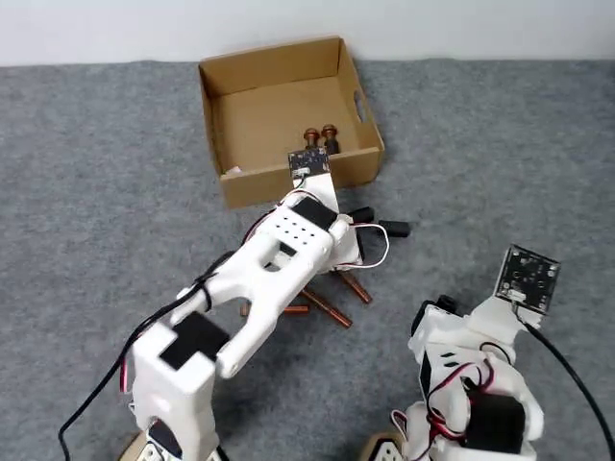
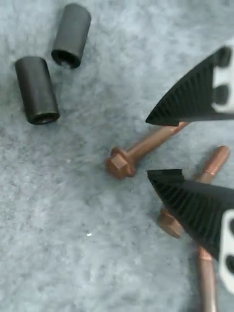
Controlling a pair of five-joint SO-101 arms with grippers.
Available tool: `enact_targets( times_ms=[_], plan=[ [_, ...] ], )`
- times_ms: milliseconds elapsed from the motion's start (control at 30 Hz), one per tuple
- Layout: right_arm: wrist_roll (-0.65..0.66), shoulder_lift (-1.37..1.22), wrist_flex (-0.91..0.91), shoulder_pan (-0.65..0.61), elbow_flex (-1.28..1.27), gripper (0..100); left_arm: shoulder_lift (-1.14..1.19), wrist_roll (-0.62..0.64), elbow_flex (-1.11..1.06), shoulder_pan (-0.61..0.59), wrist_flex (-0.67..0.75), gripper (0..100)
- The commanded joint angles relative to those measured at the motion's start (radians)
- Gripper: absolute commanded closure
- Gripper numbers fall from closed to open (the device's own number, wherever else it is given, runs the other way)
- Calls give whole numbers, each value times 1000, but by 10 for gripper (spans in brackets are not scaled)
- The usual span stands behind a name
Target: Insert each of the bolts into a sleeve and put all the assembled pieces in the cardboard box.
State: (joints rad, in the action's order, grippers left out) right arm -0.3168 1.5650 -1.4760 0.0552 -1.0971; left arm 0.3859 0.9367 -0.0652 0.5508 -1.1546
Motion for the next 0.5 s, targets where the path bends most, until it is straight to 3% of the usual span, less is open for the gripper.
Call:
enact_targets(
  times_ms=[0, 333, 467],
  plan=[
    [9, -8, 25, 10, 9, 991, 43, 18, 74, 0, -2, 844],
    [9, -8, 25, 8, 8, 991, 183, 58, 150, -3, -3, 852],
    [9, -8, 25, 8, 8, 991, 183, 64, 150, -5, -3, 957]
  ],
)
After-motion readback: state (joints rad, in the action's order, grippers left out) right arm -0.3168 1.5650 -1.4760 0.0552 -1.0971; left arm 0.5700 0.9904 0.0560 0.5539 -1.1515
